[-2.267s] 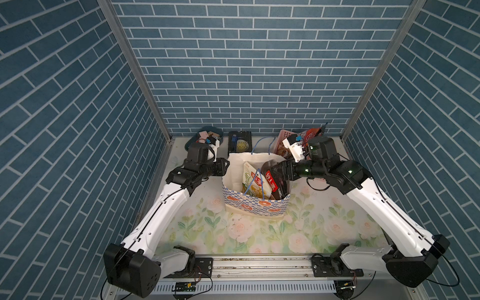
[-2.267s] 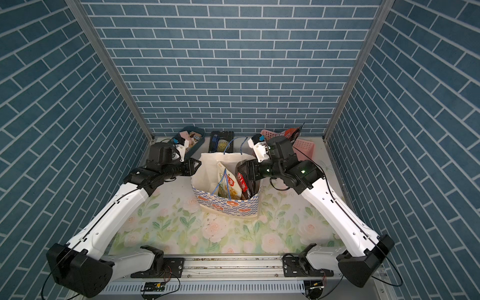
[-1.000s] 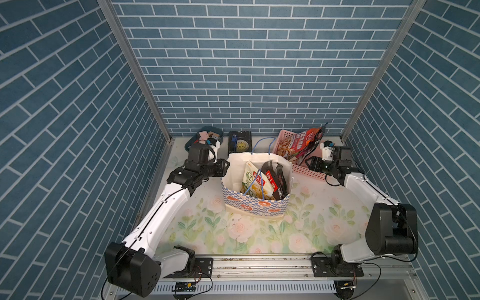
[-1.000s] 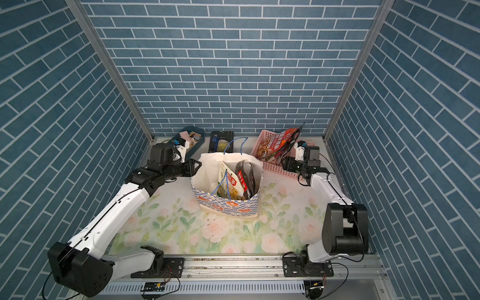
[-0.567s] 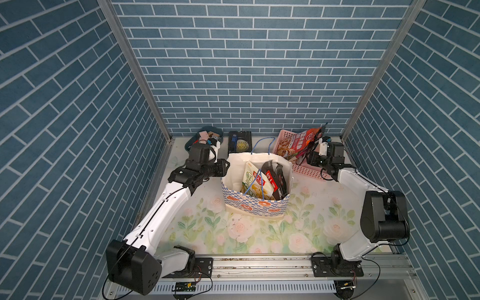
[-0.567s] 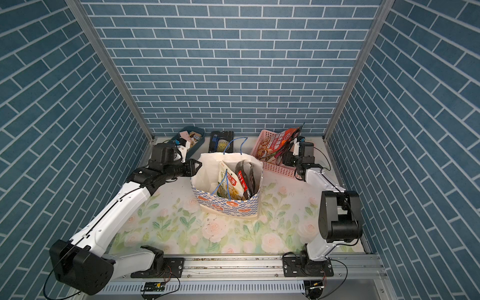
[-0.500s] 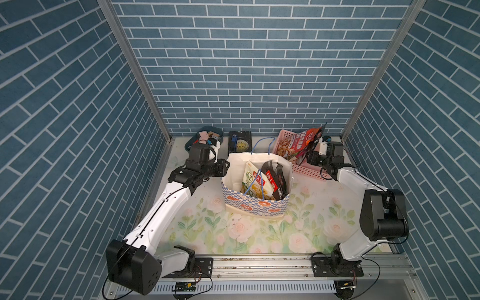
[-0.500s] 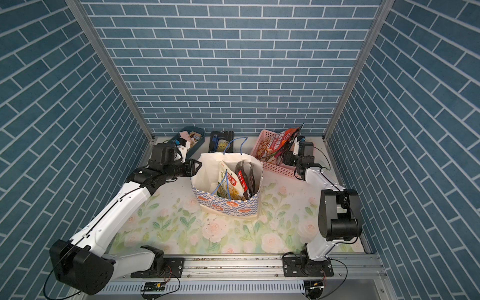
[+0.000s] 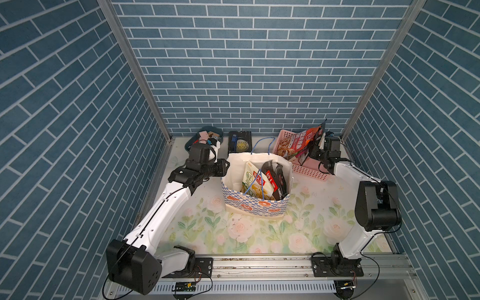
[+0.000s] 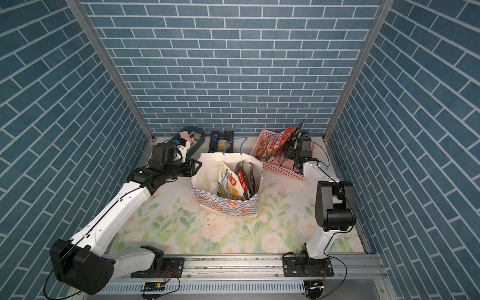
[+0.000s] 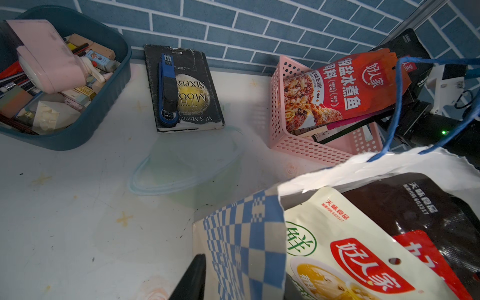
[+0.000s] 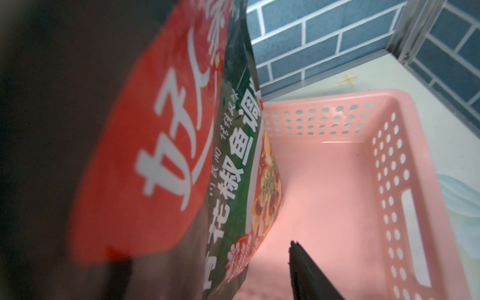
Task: Place the condiment packets inside the bag
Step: Pick up the condiment packet from the storage box.
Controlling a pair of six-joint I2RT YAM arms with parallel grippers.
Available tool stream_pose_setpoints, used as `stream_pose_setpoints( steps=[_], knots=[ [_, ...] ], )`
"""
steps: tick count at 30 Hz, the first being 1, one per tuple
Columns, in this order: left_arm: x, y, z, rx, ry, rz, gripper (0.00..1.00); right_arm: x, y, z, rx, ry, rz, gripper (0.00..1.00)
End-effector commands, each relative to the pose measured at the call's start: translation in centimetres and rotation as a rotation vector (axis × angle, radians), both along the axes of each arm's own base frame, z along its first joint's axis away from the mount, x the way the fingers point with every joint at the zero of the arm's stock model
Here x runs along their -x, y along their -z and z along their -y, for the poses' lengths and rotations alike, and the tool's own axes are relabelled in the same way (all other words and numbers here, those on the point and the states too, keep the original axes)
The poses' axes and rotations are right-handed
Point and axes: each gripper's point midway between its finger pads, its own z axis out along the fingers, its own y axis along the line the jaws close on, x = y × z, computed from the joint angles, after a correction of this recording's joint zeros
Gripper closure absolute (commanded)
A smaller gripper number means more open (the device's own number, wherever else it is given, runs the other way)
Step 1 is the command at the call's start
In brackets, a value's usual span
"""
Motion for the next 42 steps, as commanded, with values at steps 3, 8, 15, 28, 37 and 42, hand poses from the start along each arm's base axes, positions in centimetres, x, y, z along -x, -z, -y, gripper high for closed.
stream_pose_setpoints(
  steps=[3,8,15,28,37,42],
  knots=[
    [-0.2,0.5,-0.5,-0.029,-0.013,-0.018,0.59,-1.4,0.7,0.5,0.009,0.054,-0.007,0.52],
    [-0.2,0.4,-0.5,-0.031,-0.015,-0.017,0.59,-1.6,-0.1,0.8,0.062,0.041,0.006,0.98],
    [-0.1,0.4,-0.6,-0.03,-0.016,-0.013,0.59,0.9,-4.3,2.8,0.206,0.07,0.069,1.0],
    [-0.2,0.5,-0.4,-0.018,-0.01,-0.004,0.59,8.6,-18.5,3.2,0.307,0.074,0.281,1.0],
    [-0.3,0.1,-0.2,-0.01,-0.005,0.01,0.59,15.4,-29.8,-7.9,0.278,-0.247,0.465,1.0],
    [-0.2,0.0,-0.2,-0.005,-0.002,0.013,0.59,20.1,-36.0,-15.5,0.137,-0.505,0.635,1.0]
  ],
)
